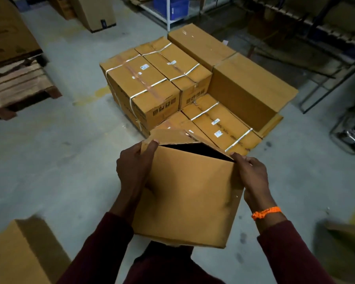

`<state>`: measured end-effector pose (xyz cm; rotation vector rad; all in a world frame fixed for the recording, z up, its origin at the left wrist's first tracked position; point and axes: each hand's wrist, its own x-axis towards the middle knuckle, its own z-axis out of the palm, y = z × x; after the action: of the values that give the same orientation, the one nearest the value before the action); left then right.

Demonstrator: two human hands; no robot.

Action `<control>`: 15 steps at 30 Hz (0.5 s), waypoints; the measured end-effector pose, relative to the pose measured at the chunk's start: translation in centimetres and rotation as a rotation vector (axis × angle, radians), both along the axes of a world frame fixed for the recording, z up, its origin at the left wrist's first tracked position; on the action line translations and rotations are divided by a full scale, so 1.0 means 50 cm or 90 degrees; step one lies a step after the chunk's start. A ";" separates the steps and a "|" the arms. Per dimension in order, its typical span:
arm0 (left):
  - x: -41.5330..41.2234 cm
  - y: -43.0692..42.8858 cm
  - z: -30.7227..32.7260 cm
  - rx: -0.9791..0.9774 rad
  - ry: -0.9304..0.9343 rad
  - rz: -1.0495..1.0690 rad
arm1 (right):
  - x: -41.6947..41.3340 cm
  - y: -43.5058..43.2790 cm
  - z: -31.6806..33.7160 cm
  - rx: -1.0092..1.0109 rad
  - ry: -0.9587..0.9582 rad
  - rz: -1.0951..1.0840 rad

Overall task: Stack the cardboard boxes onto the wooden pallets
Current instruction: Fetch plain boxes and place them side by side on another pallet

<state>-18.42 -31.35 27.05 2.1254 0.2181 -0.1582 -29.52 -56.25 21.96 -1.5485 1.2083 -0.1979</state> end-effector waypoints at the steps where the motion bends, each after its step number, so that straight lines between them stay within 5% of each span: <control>1: 0.034 -0.042 -0.008 -0.006 0.022 -0.002 | 0.031 -0.042 -0.006 -0.003 0.014 -0.004; 11: 0.265 -0.390 -0.027 -0.168 0.100 0.076 | 0.315 -0.423 0.039 -0.081 0.023 0.052; 15: 0.307 -0.531 -0.068 -0.215 0.113 0.125 | 0.408 -0.577 0.020 -0.020 -0.008 0.133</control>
<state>-3.07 -57.90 23.65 1.7437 0.4686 -0.2504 -9.11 -85.11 22.96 -1.6859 1.0296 -0.0884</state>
